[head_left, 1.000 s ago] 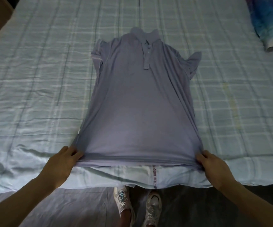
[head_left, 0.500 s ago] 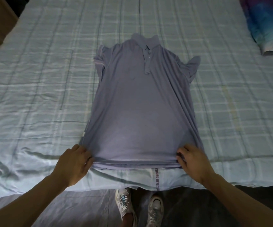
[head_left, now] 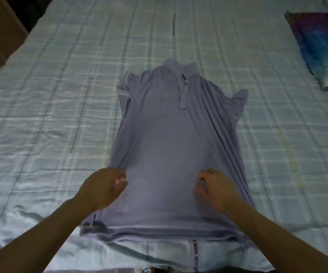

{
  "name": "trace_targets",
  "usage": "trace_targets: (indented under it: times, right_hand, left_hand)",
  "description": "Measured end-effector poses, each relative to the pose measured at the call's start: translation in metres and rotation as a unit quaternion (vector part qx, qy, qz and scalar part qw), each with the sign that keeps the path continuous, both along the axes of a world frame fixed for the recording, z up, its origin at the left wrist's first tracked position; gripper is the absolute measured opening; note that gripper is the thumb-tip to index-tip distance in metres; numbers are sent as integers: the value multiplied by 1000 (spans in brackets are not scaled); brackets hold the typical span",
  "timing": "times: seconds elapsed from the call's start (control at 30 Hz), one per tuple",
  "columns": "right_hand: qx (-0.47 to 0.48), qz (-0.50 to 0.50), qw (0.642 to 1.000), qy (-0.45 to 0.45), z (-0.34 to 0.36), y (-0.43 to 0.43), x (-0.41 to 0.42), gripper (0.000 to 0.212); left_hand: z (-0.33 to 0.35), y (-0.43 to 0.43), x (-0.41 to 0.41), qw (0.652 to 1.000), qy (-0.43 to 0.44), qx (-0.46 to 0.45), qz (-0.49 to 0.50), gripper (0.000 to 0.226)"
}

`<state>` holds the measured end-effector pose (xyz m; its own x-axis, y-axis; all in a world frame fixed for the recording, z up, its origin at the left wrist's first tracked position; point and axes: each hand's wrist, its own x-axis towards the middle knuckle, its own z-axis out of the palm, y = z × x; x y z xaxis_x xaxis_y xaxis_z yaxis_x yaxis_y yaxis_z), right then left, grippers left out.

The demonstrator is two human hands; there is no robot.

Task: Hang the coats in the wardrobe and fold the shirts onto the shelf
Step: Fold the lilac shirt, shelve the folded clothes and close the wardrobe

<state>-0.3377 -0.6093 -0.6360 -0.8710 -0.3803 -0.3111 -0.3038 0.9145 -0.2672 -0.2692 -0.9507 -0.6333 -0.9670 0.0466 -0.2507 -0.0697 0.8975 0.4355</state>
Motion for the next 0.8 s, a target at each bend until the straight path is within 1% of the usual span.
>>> trace_targets:
  times: [0.07, 0.13, 0.3, 0.43, 0.53, 0.7, 0.73, 0.8]
  right_hand:
    - [-50, -13, 998, 41, 4, -12, -17, 19]
    - [-77, -25, 995, 61, 6, -19, -35, 20]
    - [-101, -28, 992, 71, 6, -17, -91, 24]
    - [-143, -47, 985, 82, 9, -9, -148, 22]
    - [-155, -52, 983, 87, 8, 1, -193, 21]
    - [-153, -57, 980, 109, -4, 14, -261, 14]
    - [-148, -62, 981, 111, -6, 16, -272, 16]
    - [-135, -63, 983, 111, -11, 19, -295, 29]
  left_hand:
    - [4, 8, -21, 999, 20, 24, 29, 15]
    - [5, 14, -40, 999, 26, 28, 30, 16]
    - [11, 19, -87, 997, 67, 19, 40, 12]
    - [16, 22, -135, 996, 49, 2, 69, 20]
    - [14, 27, -174, 996, 33, -23, 77, 24]
    - [-1, 33, -235, 994, 46, -37, 93, 29]
    - [-4, 32, -246, 994, 47, -46, 92, 30]
    - [-8, 25, -265, 992, 46, -71, 89, 32]
